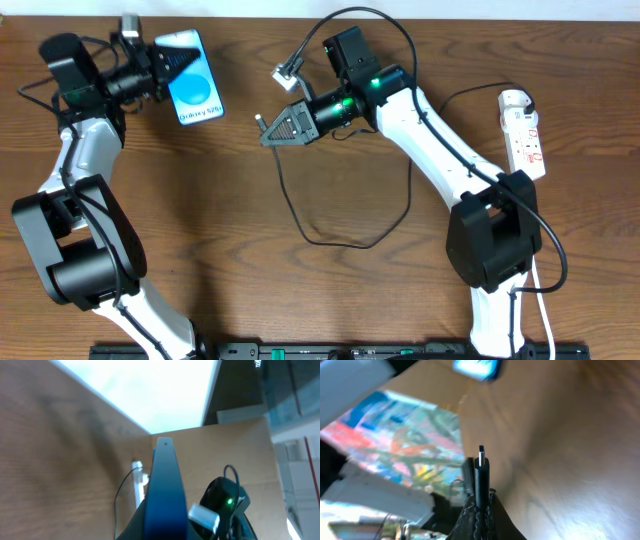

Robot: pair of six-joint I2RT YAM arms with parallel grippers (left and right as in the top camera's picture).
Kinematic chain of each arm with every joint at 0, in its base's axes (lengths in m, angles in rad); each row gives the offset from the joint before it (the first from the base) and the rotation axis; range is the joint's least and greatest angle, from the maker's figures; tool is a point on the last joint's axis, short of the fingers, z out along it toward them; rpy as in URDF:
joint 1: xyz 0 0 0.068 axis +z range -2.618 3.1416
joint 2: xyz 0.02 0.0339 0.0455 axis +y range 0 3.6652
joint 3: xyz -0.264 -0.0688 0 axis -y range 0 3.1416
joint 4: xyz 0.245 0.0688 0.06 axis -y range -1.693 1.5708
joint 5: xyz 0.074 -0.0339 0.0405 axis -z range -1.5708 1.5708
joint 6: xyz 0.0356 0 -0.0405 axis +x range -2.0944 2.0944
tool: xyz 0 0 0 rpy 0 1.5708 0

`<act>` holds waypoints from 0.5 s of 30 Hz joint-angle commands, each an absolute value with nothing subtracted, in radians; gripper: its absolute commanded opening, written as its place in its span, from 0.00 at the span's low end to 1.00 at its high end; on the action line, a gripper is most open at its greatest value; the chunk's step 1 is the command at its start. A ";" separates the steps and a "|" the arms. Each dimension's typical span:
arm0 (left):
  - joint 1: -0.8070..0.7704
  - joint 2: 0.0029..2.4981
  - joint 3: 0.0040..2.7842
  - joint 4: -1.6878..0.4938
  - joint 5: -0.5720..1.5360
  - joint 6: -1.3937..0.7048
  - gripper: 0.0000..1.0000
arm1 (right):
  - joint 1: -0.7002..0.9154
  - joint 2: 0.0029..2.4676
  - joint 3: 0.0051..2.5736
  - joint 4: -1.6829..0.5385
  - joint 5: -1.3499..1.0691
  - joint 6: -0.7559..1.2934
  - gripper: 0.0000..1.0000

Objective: Plug charger to phone and switch on socket

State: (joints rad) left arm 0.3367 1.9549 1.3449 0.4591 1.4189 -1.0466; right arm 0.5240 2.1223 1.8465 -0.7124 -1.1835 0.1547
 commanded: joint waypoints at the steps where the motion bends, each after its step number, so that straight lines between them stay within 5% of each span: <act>1: 0.331 1.946 1.358 0.676 1.439 -1.398 0.07 | 0.551 2.129 1.849 -0.720 -1.275 0.139 0.01; 7: 0.301 1.946 1.358 1.061 1.350 -1.689 0.07 | 0.593 2.129 1.849 -0.640 -1.275 0.234 0.01; 15: 0.265 1.946 1.358 1.114 1.269 -1.769 0.07 | 0.591 2.127 1.849 -0.458 -1.327 0.369 0.01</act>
